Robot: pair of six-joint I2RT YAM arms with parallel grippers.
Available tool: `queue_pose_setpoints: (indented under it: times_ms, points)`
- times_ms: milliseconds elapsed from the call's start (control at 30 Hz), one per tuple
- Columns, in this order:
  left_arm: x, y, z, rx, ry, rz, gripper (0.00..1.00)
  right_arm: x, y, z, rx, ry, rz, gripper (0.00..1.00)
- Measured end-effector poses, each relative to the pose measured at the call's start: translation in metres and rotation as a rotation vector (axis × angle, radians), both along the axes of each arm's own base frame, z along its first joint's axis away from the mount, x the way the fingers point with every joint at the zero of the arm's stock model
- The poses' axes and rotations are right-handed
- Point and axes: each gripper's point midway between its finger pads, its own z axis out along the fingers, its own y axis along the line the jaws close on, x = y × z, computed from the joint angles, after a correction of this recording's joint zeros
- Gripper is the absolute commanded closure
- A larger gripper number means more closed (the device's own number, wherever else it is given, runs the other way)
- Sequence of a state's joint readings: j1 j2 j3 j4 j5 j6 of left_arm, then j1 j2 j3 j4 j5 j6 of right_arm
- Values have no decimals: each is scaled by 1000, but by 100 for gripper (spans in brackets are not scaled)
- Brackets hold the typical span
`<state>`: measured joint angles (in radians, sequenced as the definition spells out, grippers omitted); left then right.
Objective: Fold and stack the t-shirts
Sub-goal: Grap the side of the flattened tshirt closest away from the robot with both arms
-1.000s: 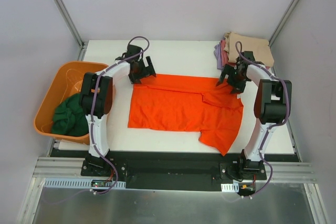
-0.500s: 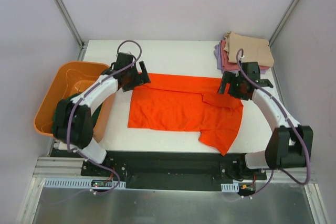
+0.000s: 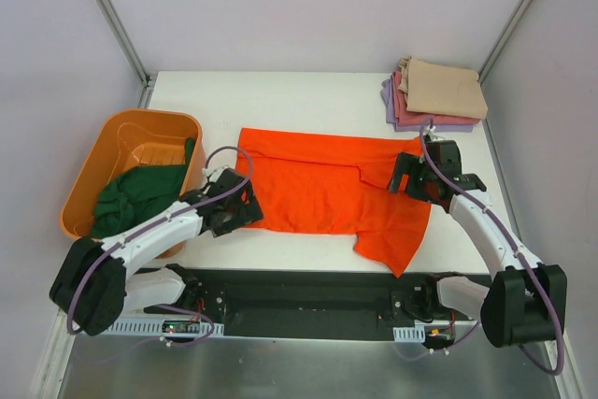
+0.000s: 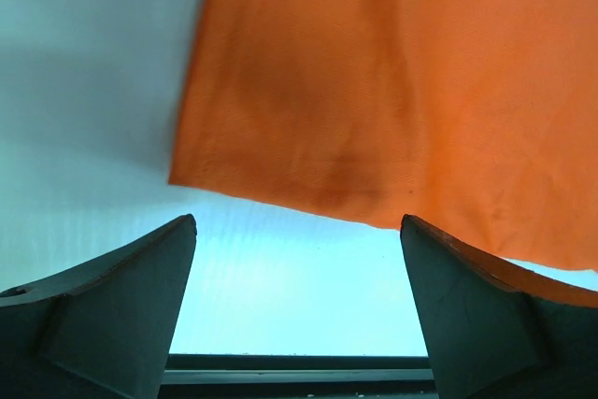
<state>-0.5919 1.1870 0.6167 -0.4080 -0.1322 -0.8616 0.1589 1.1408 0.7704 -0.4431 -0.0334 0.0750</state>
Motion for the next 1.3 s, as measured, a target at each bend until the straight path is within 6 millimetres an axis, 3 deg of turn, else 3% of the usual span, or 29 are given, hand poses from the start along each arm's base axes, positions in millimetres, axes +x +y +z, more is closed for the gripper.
queue_pose_setpoints:
  times_ms: [200,267,367,667,1033,1300]
  points:
    - [2,22,6,28,-64,165,37,1,0,0,1,-4,0,4]
    - [3,29,3,51,-66,205,39,1,0,0,1,-4,1,4]
    - [3,36,-3,89,-55,247,53,1,0,0,0,-4,1,4]
    - [-4,49,-19,173,13,282,69,2,-6,-1,-30,-6,-17,4]
    - [-3,50,-23,193,30,299,66,-8,-10,-13,-51,31,-12,4]
    - [8,65,-13,180,-6,353,65,-13,-14,-15,-81,42,0,4]
